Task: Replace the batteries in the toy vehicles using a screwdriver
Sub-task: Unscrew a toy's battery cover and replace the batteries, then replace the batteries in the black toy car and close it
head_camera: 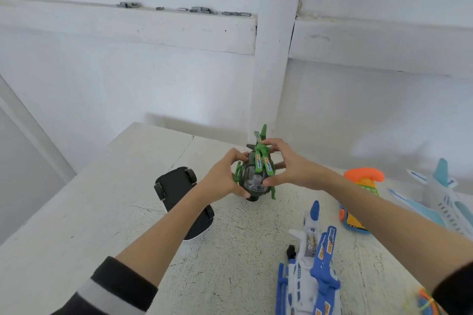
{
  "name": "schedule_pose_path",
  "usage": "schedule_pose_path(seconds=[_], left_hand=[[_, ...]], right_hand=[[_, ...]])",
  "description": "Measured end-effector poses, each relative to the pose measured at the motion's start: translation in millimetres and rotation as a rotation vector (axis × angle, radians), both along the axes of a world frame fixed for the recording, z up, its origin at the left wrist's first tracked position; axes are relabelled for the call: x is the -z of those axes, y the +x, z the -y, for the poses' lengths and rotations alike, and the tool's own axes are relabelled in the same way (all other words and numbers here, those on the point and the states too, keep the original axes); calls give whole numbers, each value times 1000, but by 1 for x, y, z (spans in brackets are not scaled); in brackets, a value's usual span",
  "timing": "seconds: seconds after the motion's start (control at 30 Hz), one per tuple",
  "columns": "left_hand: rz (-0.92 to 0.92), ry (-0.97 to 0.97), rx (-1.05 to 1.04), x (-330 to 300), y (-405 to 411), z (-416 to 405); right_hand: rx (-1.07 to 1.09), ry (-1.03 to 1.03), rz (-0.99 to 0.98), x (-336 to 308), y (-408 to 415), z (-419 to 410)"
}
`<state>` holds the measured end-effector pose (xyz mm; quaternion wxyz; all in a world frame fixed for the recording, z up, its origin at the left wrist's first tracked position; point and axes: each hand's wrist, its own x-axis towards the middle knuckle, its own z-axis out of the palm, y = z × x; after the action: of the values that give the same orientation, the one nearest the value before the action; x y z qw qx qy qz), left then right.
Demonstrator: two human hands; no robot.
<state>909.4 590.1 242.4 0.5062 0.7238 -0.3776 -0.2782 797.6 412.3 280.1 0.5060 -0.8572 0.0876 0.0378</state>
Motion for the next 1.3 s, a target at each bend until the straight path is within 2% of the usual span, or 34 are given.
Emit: schedule_pose_path(seconds=[0.1,0.23,0.4,0.8,0.97,1.03,1.13,1.23,1.3], left_hand=[[74,44,10,4,1,-1],[45,40,2,10,0,-5],[19,59,-4,7,-3,-7],[14,89,-8,5,-7,-9],[79,140,-75,-2,-11,-15],[131,98,-141,-14,-12,-25],[145,-69,-257,-35,-13,-51],[204,-216,-402,-48,-16,-85],[233,-266,-521,-45,-20,-109]], right_hand=[[-25,-112,-8,3,3,-1],[-73,-262,-24,7,5,-5],[-39,-349,-52,7,5,-10],[-23,-374,-58,3,-2,-16],[-50,-410,-152,-13,-6,-21],[-22,-585,-101,-29,-8,-25],[-42,-836,9,-56,-6,-38],[-131,-816,88,-76,-1,-61],[-218,-663,100,-81,4,-80]])
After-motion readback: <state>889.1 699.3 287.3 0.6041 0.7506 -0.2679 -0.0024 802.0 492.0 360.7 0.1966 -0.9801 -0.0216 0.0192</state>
